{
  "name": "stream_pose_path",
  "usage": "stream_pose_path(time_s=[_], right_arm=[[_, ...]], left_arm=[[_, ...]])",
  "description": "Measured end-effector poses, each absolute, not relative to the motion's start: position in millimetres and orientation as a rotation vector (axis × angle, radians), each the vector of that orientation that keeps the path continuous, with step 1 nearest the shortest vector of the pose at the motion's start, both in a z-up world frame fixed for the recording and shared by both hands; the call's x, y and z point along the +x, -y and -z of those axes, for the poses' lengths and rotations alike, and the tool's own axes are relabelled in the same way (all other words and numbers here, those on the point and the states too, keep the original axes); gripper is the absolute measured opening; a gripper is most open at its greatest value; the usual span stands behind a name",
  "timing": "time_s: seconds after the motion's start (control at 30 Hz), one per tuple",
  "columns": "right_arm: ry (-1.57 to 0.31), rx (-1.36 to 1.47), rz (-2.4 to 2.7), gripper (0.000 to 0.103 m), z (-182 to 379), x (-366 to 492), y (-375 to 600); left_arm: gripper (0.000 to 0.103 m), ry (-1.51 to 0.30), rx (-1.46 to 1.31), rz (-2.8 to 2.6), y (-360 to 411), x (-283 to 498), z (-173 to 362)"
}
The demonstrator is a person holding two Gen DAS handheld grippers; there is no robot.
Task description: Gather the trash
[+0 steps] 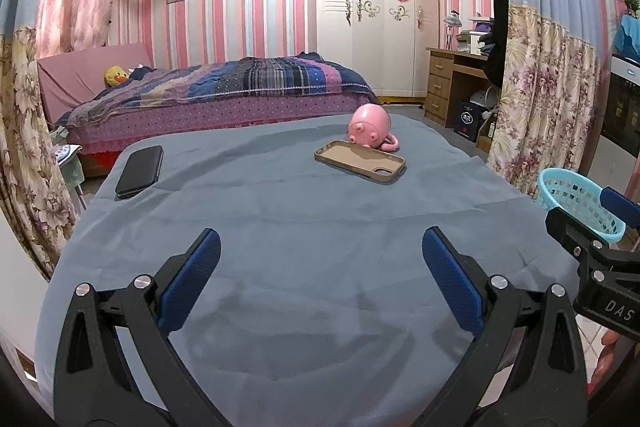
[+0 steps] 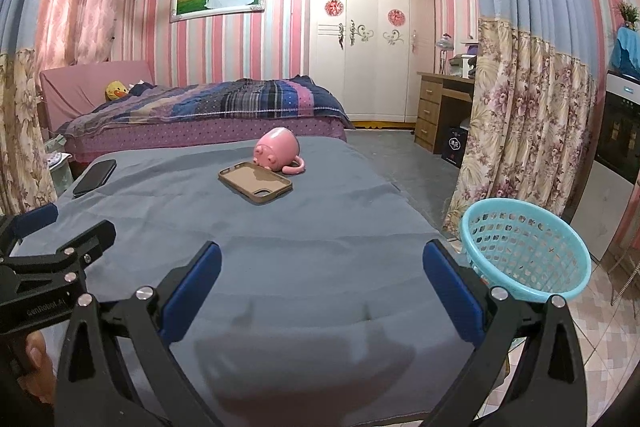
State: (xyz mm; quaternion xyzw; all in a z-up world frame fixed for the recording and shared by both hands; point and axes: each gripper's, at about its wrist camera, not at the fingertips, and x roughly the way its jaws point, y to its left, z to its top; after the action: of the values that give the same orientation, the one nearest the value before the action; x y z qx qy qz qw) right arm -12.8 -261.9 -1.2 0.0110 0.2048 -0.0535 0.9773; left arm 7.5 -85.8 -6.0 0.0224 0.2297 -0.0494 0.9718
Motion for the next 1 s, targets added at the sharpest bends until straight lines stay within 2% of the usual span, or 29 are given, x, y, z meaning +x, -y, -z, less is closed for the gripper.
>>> stream_pose_path(time_s=[1.0], right_arm=[[-0.398, 0.011, 0.111, 0.098, 4.5, -13.4, 256.8]], left_arm=[[0.098, -0.466, 0.061, 0.111, 88.9, 7.0, 6.8]])
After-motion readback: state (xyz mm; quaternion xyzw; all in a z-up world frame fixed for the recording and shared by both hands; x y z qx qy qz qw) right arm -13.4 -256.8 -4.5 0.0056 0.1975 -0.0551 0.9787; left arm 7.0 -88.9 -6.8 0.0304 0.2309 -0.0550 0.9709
